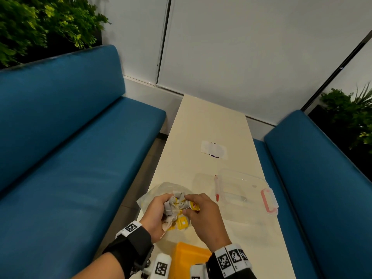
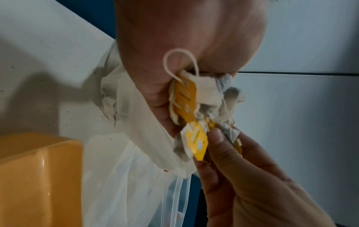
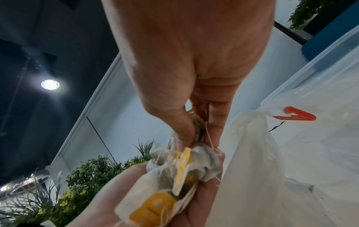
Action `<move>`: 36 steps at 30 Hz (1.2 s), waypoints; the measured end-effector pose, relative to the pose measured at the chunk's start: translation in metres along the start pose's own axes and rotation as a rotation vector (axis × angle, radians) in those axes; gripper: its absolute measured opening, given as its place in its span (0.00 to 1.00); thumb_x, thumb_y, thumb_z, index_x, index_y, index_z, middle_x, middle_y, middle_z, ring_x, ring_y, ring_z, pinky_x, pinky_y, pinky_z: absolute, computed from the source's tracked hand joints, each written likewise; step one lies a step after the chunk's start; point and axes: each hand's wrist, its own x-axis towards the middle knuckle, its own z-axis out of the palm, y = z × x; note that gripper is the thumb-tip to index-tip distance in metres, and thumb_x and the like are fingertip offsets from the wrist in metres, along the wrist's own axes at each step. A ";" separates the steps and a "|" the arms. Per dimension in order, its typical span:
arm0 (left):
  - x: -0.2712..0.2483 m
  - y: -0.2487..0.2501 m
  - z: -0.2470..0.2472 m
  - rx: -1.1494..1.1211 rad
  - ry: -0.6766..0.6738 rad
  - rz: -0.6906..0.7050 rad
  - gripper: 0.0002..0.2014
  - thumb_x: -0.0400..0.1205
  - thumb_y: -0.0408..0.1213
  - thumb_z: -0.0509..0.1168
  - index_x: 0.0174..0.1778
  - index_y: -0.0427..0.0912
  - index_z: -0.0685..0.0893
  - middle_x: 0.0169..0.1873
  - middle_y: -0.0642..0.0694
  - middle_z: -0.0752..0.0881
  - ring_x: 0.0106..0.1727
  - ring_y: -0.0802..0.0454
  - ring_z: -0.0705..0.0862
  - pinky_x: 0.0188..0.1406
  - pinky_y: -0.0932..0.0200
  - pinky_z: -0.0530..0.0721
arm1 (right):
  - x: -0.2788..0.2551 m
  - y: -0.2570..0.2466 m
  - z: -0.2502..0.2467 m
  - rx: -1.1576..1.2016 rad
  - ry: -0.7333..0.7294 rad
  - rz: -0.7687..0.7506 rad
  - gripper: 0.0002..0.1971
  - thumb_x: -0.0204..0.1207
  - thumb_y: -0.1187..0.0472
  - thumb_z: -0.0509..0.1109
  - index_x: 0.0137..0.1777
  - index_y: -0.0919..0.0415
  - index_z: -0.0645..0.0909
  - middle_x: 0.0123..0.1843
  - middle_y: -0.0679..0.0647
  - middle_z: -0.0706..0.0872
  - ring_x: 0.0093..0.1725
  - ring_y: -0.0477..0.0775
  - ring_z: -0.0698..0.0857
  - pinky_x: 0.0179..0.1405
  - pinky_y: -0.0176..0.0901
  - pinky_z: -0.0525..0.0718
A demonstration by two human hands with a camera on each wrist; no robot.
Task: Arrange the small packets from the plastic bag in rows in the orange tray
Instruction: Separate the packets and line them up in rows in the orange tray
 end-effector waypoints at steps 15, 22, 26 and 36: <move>-0.009 -0.010 -0.002 -0.146 -0.100 -0.110 0.23 0.86 0.53 0.64 0.64 0.39 0.88 0.55 0.35 0.90 0.46 0.39 0.91 0.51 0.44 0.88 | -0.001 0.006 0.004 0.054 -0.085 -0.009 0.14 0.76 0.61 0.75 0.58 0.43 0.84 0.55 0.38 0.79 0.55 0.36 0.81 0.48 0.21 0.77; -0.006 -0.011 -0.002 -0.220 -0.006 -0.071 0.23 0.87 0.52 0.63 0.68 0.38 0.86 0.60 0.31 0.90 0.54 0.36 0.92 0.61 0.39 0.86 | -0.015 0.006 -0.015 0.073 0.032 -0.097 0.24 0.74 0.48 0.78 0.68 0.35 0.75 0.63 0.31 0.71 0.61 0.35 0.78 0.49 0.29 0.83; -0.007 -0.012 -0.004 -0.232 0.008 -0.068 0.24 0.87 0.53 0.64 0.70 0.38 0.85 0.59 0.32 0.90 0.52 0.36 0.91 0.48 0.43 0.90 | -0.031 0.015 -0.011 -0.074 0.034 -0.259 0.16 0.74 0.49 0.77 0.61 0.39 0.84 0.53 0.34 0.72 0.57 0.35 0.78 0.48 0.21 0.77; -0.012 -0.017 -0.005 -0.218 -0.028 -0.075 0.27 0.86 0.54 0.63 0.74 0.39 0.82 0.66 0.32 0.87 0.58 0.38 0.90 0.59 0.41 0.86 | -0.030 0.008 0.002 -0.138 0.005 -0.258 0.06 0.80 0.56 0.72 0.54 0.49 0.88 0.48 0.37 0.75 0.45 0.33 0.77 0.45 0.20 0.74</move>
